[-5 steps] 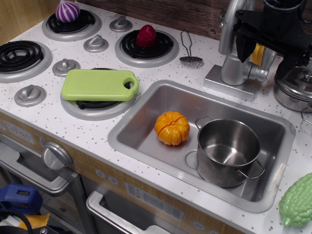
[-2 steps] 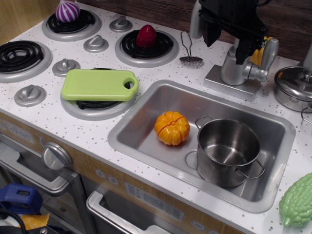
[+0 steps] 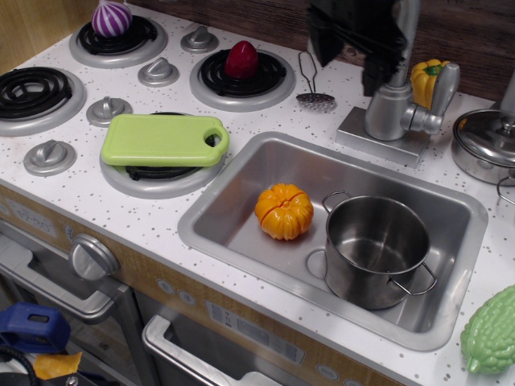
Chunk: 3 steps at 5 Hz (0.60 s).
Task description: Turn faucet front to left
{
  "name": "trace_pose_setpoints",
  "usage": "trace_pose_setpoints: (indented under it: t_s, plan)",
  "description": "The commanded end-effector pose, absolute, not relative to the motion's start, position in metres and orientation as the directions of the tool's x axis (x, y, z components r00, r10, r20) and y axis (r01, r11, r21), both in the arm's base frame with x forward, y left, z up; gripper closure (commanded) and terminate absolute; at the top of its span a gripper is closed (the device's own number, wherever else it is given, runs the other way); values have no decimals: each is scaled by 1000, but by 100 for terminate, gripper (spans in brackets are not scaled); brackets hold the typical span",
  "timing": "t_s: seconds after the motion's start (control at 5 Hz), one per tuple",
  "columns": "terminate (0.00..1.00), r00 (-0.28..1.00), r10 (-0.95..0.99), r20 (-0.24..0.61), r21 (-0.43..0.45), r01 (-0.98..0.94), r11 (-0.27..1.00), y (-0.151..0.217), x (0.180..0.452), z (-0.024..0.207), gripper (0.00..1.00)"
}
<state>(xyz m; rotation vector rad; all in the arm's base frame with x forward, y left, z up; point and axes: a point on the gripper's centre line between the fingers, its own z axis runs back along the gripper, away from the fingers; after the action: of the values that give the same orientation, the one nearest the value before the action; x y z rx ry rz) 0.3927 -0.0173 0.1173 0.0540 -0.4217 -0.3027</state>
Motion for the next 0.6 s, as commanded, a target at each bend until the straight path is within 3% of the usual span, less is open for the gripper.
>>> trace_pose_setpoints:
  t_s: [0.0, 0.4]
  plan:
    - [0, 817, -326, 475, 150, 289, 945, -4, 408, 145, 0]
    - [0, 796, -360, 487, 166, 321, 933, 11, 421, 143, 0]
